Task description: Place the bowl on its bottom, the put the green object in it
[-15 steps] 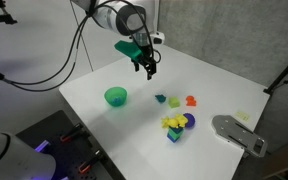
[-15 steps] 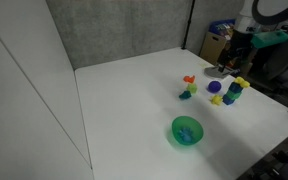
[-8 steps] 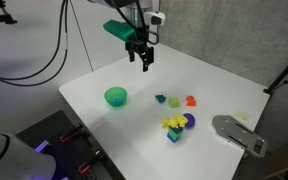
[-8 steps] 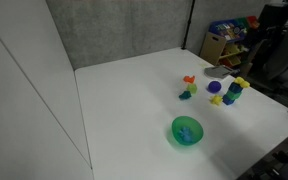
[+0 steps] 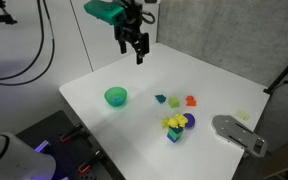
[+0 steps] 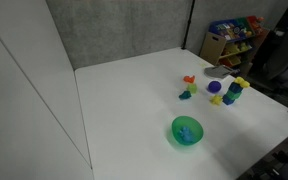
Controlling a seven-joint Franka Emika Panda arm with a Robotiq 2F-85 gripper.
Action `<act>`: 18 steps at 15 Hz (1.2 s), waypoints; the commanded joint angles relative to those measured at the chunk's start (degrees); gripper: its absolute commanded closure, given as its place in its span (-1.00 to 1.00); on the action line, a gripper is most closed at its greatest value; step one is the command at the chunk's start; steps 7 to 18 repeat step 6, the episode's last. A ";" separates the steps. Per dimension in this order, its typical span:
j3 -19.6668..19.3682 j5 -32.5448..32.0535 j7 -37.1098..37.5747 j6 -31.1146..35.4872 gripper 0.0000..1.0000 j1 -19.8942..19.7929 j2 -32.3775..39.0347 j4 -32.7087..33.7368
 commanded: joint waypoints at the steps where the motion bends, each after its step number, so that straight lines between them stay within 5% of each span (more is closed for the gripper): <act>1: -0.71 -0.37 -1.80 0.13 -1.00 -0.75 -3.89 -2.34; 18: -0.39 0.07 -0.33 -0.15 -1.00 -0.59 -2.80 -1.41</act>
